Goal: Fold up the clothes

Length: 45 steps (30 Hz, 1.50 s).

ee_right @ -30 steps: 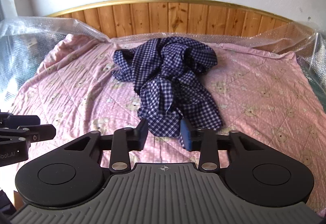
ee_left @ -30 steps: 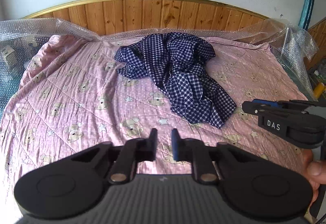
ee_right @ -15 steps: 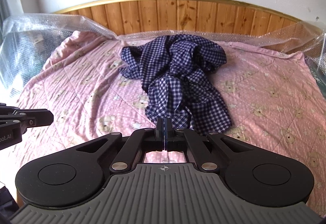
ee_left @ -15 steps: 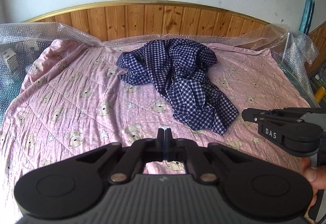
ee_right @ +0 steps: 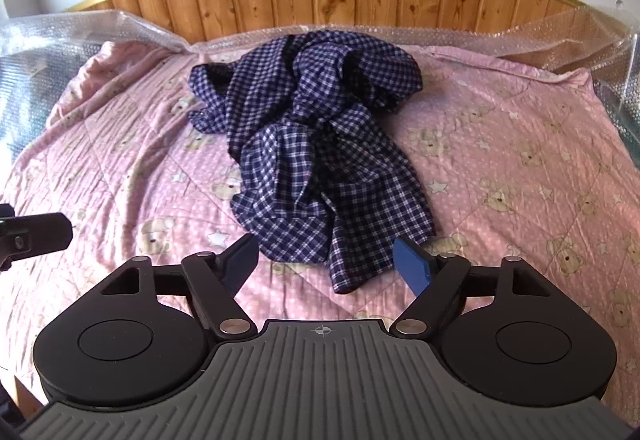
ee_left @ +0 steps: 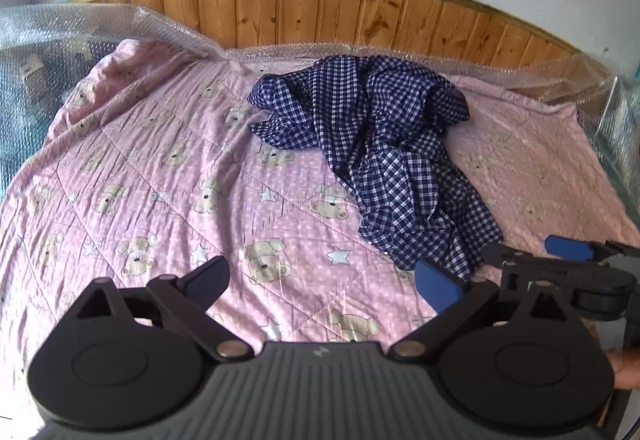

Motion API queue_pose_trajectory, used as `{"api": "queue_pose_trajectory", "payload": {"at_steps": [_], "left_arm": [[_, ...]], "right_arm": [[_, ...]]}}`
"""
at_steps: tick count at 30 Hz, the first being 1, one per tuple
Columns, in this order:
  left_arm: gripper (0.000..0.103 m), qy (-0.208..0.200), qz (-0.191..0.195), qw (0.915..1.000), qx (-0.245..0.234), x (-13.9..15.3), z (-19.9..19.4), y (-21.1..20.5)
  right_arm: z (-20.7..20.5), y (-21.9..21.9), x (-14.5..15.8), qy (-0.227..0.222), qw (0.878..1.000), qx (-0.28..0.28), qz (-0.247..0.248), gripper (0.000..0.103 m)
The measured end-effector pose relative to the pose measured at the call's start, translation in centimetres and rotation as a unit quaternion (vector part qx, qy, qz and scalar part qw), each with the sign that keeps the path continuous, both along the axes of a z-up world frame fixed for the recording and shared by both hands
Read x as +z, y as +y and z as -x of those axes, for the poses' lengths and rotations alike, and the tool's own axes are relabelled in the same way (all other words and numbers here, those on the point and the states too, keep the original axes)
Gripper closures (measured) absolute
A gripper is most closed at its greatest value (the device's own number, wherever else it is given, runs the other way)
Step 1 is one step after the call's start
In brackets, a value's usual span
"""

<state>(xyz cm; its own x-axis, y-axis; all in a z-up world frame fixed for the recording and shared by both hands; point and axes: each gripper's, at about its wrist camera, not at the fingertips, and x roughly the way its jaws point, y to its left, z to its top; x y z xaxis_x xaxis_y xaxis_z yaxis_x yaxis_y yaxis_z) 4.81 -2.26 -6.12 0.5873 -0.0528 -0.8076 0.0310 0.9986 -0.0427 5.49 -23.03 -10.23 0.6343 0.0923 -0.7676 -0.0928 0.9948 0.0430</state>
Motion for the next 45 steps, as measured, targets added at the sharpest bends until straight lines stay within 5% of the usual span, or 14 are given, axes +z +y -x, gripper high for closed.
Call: {"api": "queue_pose_trajectory", "payload": {"at_steps": [15, 16, 18, 20, 25, 29, 31, 34, 37, 39, 40, 41, 43, 45], "left_arm": [[0.0, 0.043, -0.053, 0.9968, 0.041, -4.3, -14.1, -4.2], [0.0, 0.044, -0.059, 0.9964, 0.042, -4.7, -14.9, -4.5], [0.0, 0.048, -0.067, 0.9957, 0.043, -5.7, -16.3, -5.0], [0.0, 0.052, -0.063, 0.9956, 0.048, -6.6, -17.6, -5.1], [0.0, 0.063, -0.052, 0.9948, 0.06, -9.1, -20.8, -5.3], [0.0, 0.086, -0.05, 0.9941, 0.043, -11.7, -21.8, -7.0], [0.012, 0.098, -0.05, 0.9939, 0.013, -12.4, -21.3, -8.3], [0.092, 0.115, -0.051, 0.9916, -0.032, -13.5, -20.5, -10.2], [0.099, 0.132, -0.052, 0.9869, -0.078, -14.6, -19.7, -12.1], [0.099, 0.141, -0.049, 0.9811, -0.123, -14.3, -16.8, -13.0], [0.099, 0.141, -0.049, 0.9778, -0.146, -13.8, -14.8, -13.0], [0.099, 0.141, -0.045, 0.9757, -0.162, -13.3, -13.0, -12.7], [0.098, 0.139, -0.023, 0.977, -0.16, -12.2, -9.9, -10.3], [0.089, 0.139, 0.003, 0.9837, -0.115, -11.3, -7.9, -6.5]], "right_arm": [[-17.8, -1.4, -9.8, 0.023, 0.997, 0.056, 0.04, 0.012], [-18.6, -1.1, -10.8, 0.035, 0.996, 0.068, 0.039, 0.023], [-19.2, -1.0, -12.4, 0.071, 0.992, 0.101, 0.023, 0.073], [-17.9, -1.8, -12.5, 0.063, 0.989, 0.13, 0.024, 0.098], [-12.8, -10.6, -11.7, 0.093, 0.988, 0.098, 0.078, 0.103], [-18.1, -11.1, -11.9, 0.111, 0.992, 0.054, -0.035, 0.103], [-20.9, -11.3, -11.9, 0.118, 0.988, 0.033, -0.096, 0.086], [-25.2, -11.4, -12.0, 0.129, 0.974, 0.001, -0.186, 0.001], [-29.4, -11.6, -12.0, 0.137, 0.951, -0.031, -0.274, 0.002], [-32.2, -11.7, -12.1, 0.143, 0.931, -0.052, -0.332, 0.021], [-33.7, -11.7, -12.1, 0.145, 0.92, -0.063, -0.36, 0.068], [-35.1, -11.8, -12.1, 0.147, 0.907, -0.073, -0.388, 0.096], [-32.7, -10.1, -7.6, 0.076, 0.916, 0.035, -0.392, 0.098], [-27.3, -9.0, -1.9, 0.022, 0.909, 0.174, -0.378, 0.101]]}}
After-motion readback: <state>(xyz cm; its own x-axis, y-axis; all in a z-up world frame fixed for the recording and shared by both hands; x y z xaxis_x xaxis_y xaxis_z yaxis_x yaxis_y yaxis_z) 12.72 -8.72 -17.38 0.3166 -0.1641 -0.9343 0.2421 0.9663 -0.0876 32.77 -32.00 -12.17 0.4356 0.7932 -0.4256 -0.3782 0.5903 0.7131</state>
